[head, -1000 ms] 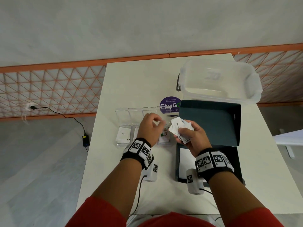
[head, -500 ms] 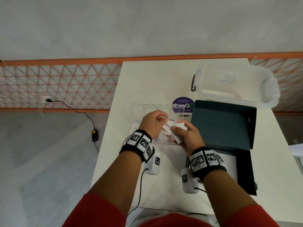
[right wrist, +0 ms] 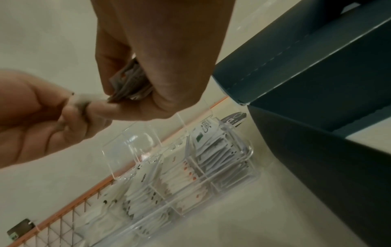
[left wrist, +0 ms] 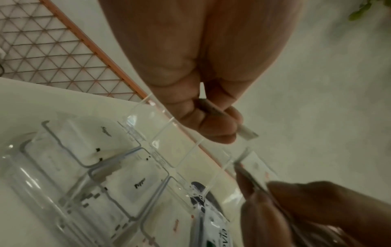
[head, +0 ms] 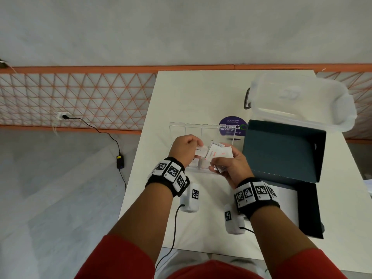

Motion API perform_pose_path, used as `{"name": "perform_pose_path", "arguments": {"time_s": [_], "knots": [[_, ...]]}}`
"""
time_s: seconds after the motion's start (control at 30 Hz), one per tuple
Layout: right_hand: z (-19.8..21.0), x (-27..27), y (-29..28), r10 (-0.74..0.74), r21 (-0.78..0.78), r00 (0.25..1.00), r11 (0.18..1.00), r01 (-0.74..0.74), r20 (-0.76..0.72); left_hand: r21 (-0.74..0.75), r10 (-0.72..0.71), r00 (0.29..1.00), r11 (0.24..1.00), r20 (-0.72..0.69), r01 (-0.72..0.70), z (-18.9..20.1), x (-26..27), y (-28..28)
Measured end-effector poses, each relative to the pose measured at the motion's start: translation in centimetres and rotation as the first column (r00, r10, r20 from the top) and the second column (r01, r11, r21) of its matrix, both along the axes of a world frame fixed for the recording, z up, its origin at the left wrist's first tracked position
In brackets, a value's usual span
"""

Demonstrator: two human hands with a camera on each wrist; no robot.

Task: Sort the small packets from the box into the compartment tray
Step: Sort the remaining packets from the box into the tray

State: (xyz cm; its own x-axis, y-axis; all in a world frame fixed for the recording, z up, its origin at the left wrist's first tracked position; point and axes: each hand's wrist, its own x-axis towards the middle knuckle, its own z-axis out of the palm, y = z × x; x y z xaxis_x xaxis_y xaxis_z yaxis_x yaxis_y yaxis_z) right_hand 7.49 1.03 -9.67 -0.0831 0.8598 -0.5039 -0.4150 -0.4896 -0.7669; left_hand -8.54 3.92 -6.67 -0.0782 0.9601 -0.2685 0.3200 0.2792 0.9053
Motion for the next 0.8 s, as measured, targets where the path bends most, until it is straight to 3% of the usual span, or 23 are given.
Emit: {"name": "perform_pose_path", "arguments": {"time_s": [0.1, 0.17, 0.23, 0.47, 0.67, 0.73, 0.8], "knots": [[-0.1, 0.3, 0.1, -0.047, -0.006, 0.999, 0.999, 0.047, -0.024, -0.019, 0.031, 0.991, 0.999, -0.131, -0.033, -0.8, -1.5, 0.2], [-0.2, 0.6, 0.2, -0.077, -0.009, 0.996, 0.997, 0.077, -0.044, -0.009, 0.032, 0.944, 0.999, -0.329, -0.037, -1.2, -2.3, 0.3], [-0.3, 0.7, 0.2, -0.099, -0.015, 0.993, 0.995, 0.098, -0.059, -0.005, 0.046, 0.905, 0.999, -0.423, -0.053, -1.7, -2.6, 0.3], [-0.3, 0.6, 0.1, -0.098, -0.017, 0.992, 0.995, 0.097, -0.077, 0.019, 0.172, 0.911, 0.984, -0.375, -0.178, -3.9, -1.3, 0.0], [-0.2, 0.7, 0.4, -0.09, -0.026, 0.992, 0.996, 0.088, -0.086, 0.008, 0.425, 0.896, 0.904, -0.127, -0.428, -4.5, -0.2, 0.2], [-0.3, 0.8, 0.4, -0.096, -0.035, 0.991, 0.995, 0.093, -0.092, 0.041, 0.342, 0.92, 0.939, -0.192, -0.34, -4.8, -0.3, 0.1], [-0.3, 0.9, 0.5, -0.102, -0.04, 0.99, 0.994, 0.099, -0.102, 0.085, 0.18, 0.899, 0.984, -0.4, -0.16, -5.0, -0.9, 0.0]]}}
